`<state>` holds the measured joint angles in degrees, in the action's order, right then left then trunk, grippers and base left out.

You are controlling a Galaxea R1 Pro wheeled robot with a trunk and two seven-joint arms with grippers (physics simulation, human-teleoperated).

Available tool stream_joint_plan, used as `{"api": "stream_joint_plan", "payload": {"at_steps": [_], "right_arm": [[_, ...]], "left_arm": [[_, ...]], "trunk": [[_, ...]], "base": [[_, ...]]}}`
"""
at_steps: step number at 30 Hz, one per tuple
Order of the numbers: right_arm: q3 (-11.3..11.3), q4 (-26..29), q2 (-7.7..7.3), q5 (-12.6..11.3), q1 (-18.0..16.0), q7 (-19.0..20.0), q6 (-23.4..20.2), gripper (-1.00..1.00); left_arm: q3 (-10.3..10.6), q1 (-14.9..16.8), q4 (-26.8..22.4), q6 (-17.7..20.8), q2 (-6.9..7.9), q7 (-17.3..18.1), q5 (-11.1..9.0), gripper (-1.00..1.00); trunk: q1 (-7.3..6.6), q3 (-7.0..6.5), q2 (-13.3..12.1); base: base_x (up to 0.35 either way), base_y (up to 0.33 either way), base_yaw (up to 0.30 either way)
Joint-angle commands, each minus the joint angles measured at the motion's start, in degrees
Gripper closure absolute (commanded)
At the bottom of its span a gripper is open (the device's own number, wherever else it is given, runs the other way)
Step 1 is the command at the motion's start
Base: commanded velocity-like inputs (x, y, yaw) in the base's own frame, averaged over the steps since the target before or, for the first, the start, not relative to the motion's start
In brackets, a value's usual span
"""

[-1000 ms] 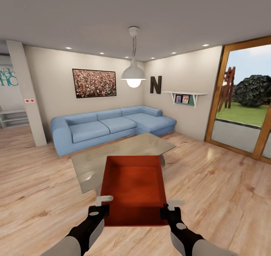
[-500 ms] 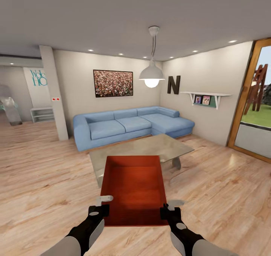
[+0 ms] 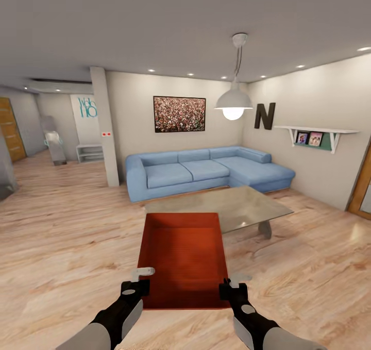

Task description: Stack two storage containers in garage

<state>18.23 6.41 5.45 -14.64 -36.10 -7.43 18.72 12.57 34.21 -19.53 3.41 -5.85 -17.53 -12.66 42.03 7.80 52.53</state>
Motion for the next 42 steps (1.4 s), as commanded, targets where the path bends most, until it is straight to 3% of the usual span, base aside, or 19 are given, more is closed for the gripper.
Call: {"api": "stream_joint_plan", "payload": {"at_steps": [1,42], "right_arm": [[-0.47,0.18,0.00,0.23,-0.02,0.14,0.16,1.00],[-0.47,0.18,0.00,0.29,-0.02,0.14,0.18,1.00]], "left_arm": [[-2.72,0.07,-0.07,0.37,0.05,-0.75,0.00,1.00],[-2.72,0.09,-0.07,0.37,0.05,-0.75,0.00,1.00]], "trunk": [[0.01,0.08,0.07],[0.01,-0.13,0.07]], "base": [[0.000,0.000,0.300],[0.000,0.000,0.300]]}}
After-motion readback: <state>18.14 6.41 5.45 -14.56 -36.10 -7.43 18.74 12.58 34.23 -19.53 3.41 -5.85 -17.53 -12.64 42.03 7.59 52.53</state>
